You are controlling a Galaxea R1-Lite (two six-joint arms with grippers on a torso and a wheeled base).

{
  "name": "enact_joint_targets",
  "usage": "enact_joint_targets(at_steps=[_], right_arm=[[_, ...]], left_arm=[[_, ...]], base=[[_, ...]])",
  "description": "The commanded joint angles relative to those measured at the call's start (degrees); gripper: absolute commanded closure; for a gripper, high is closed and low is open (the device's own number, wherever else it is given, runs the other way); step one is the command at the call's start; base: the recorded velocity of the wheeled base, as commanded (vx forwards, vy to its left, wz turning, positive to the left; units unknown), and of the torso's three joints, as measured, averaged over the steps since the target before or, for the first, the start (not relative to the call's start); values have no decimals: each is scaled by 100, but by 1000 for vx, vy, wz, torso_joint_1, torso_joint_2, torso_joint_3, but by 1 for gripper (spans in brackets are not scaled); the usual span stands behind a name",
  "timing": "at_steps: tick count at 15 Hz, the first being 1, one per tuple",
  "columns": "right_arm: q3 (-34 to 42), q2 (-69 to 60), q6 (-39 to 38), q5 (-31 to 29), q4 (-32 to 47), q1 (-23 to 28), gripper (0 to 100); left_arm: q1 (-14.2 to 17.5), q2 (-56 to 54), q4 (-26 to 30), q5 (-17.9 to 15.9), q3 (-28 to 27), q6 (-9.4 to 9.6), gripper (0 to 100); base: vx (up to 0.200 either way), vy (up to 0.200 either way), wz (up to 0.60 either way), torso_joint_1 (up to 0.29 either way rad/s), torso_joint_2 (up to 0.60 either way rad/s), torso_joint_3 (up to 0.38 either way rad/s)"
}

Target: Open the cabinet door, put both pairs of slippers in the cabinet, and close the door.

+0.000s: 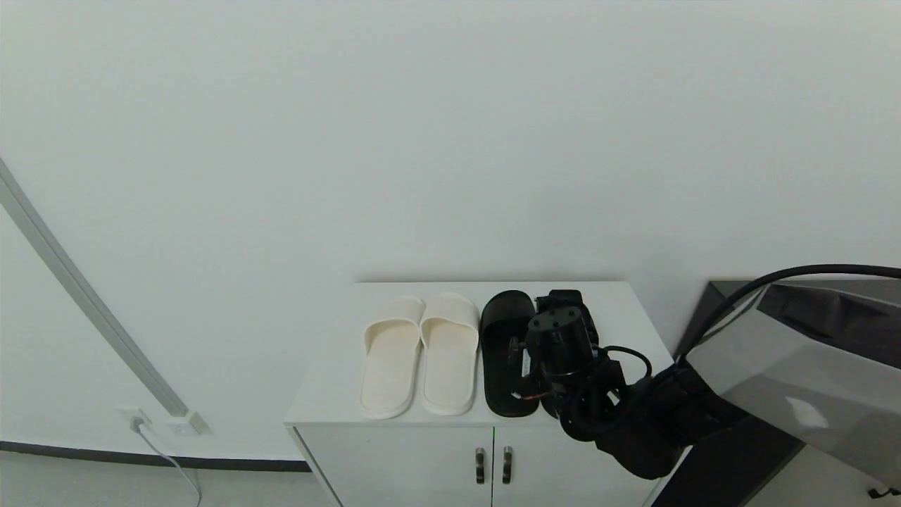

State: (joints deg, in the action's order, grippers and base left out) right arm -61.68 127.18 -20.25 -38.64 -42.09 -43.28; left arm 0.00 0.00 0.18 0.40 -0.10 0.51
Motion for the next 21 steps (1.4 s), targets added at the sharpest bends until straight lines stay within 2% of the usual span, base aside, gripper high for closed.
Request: enact_joint_targets(at_steps=[1, 7, 8, 12, 15, 17, 19, 21], right_arm=[[-300, 325, 21, -3, -18, 100, 0], [-959, 799, 258, -3, -88, 250, 0], [-959, 826, 320, -3, -229, 293, 100], [-792, 729, 522, -12, -616, 337, 100], [-81, 263, 891, -3, -1187, 258, 100], [983, -317, 1093, 68, -1837, 170, 100], [1967, -880, 1164, 445, -2259, 30, 100], [3066, -1706, 1155, 1447, -2418, -146, 100]], left_arm=[[0, 9, -1, -5, 1, 2, 100], [0, 9, -1, -5, 1, -25, 100], [0, 9, -1, -5, 1, -25, 100], [0, 9, -1, -5, 1, -25, 100], [0, 9, -9, -5, 1, -42, 100], [0, 9, -18, 4, 10, -34, 100], [0, 9, -18, 4, 10, -34, 100], [0, 9, -9, -5, 10, -42, 100]], base=[[0, 0, 0, 0, 0, 0], [0, 0, 0, 0, 0, 0], [0, 0, 0, 0, 0, 0], [0, 0, 0, 0, 0, 0], [0, 0, 0, 0, 0, 0], [0, 0, 0, 0, 0, 0], [0, 0, 0, 0, 0, 0], [0, 0, 0, 0, 0, 0]])
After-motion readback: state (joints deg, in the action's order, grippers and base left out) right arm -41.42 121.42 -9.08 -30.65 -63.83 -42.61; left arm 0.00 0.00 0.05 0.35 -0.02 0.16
